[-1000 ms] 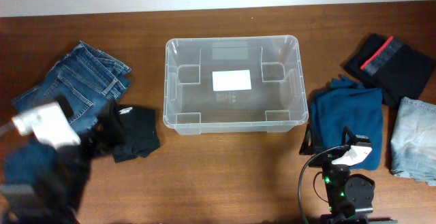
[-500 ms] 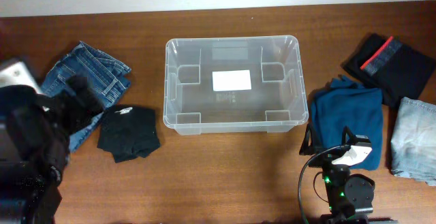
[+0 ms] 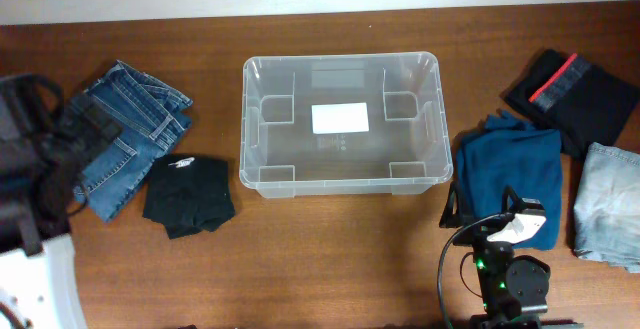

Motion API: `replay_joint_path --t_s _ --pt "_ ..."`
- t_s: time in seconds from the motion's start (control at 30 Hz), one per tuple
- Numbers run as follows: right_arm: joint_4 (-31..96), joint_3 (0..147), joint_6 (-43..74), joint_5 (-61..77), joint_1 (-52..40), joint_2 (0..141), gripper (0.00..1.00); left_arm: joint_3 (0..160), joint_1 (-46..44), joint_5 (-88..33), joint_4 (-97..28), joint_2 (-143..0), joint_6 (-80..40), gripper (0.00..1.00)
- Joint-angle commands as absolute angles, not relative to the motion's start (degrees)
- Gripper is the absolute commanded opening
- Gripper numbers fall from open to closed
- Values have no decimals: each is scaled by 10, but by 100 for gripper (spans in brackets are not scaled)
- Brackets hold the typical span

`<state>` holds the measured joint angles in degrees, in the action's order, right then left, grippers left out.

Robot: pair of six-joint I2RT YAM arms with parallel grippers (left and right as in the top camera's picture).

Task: Pack container

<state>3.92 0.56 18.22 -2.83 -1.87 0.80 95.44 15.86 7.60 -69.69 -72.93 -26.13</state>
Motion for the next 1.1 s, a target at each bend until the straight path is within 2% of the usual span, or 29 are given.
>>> replay_joint_path --t_s 0.0,0.2,0.43,0.63,1.07 --pt "43 3 182 -35 -23 3 98 953 217 -70 -690 -752 -171 99" --pt "43 3 182 -35 -23 3 98 953 318 -168 -699 -785 -135 99" --pt "43 3 183 -35 -23 3 98 940 393 -154 -698 -801 -123 99" --pt "43 3 182 -35 -23 3 98 873 407 -146 -651 -804 -47 99" --pt "43 3 182 -35 -23 3 98 718 416 -208 -505 -837 -46 99"
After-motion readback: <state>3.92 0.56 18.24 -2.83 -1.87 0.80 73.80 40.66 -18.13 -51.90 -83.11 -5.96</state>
